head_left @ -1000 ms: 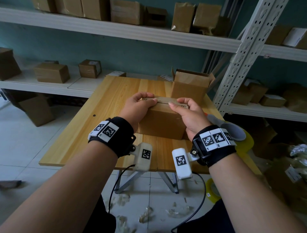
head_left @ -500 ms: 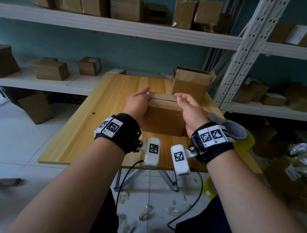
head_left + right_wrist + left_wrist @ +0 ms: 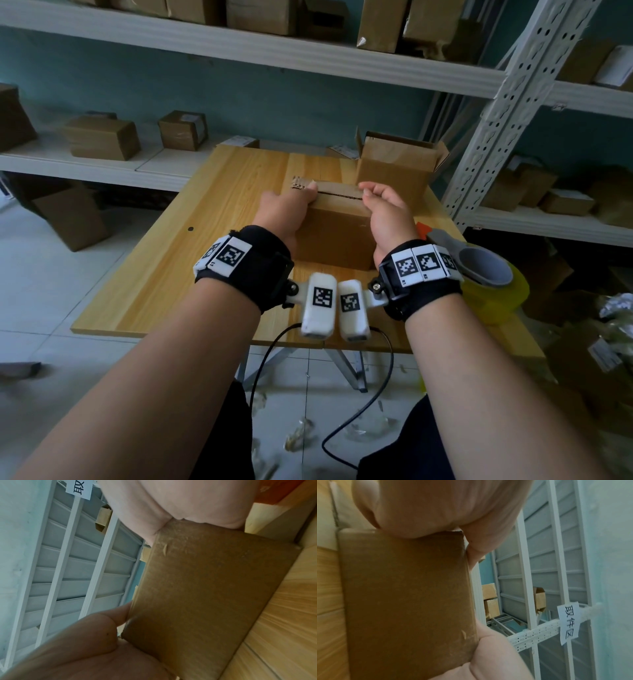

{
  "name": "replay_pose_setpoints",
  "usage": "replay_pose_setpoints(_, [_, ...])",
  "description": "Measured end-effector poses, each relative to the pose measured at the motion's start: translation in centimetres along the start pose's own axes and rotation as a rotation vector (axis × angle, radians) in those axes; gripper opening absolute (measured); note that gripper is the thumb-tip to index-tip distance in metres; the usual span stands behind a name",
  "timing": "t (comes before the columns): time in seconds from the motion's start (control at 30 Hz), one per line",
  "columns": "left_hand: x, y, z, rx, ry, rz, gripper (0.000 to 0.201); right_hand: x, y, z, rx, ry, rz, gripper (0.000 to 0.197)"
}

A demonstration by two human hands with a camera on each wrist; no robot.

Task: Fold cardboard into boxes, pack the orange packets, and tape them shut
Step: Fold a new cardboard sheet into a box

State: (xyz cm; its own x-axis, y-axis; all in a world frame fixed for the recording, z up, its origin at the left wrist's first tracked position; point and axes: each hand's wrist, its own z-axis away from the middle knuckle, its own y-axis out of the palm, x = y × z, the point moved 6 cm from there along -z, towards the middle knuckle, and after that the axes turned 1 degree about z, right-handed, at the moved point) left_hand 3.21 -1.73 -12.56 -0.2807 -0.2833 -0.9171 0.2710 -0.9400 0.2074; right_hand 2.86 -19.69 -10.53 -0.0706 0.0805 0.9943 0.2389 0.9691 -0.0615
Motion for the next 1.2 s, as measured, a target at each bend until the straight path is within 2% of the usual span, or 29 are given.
replay_pose_setpoints(0.2, [2.3, -1.2, -6.8, -0.036, -0.084, 0.032, 0.126, 0.4, 1.7, -0.4, -0.001, -0.009, 0.047, 0.021])
replay_pose_setpoints(0.37, [3.3, -1.9, -9.6, -0.047, -0.093, 0.043, 0.137, 0.9, 4.0, -0.4, 0.096, -0.072, 0.153, 0.039])
replay_pose_setpoints(0.47, [1.9, -2.7, -7.2, -0.081, -0.086, 0.036, 0.116, 1.2, 4.9, 0.2, 0.166, -0.07, 0.159, 0.047])
replay_pose_setpoints(0.57, [-0.3, -3.0, -1.4, -0.092, -0.107, 0.021, 0.104, 1.7, 4.7, 0.6, 0.175, -0.086, 0.13, 0.067])
replay_pose_setpoints(0.73, [-1.1, -3.2, 2.3, -0.003, -0.088, 0.033, 0.042, 2.0, 2.9, 0.8, 0.11, -0.046, 0.088, 0.098])
replay_pose_setpoints(0.9, [-0.2, -1.8, 3.6, 0.158, -0.154, 0.027, 0.005, 1.7, 1.0, 2.6, 0.098, -0.009, 0.089, 0.097])
replay_pose_setpoints(0.93, [0.0, -1.3, 3.8, 0.193, -0.155, 0.028, 0.003, 1.6, 0.6, 2.9, 0.092, -0.004, 0.086, 0.096])
replay_pose_setpoints(1.07, [0.6, 1.3, 4.7, 0.303, -0.133, 0.013, 0.013, 1.7, -1.1, 3.8, 0.056, 0.006, 0.084, 0.09])
replay_pose_setpoints(1.2, [1.3, 3.8, 5.6, 0.337, -0.129, 0.02, 0.019, 2.2, -3.7, 4.6, -0.015, 0.018, 0.124, 0.069])
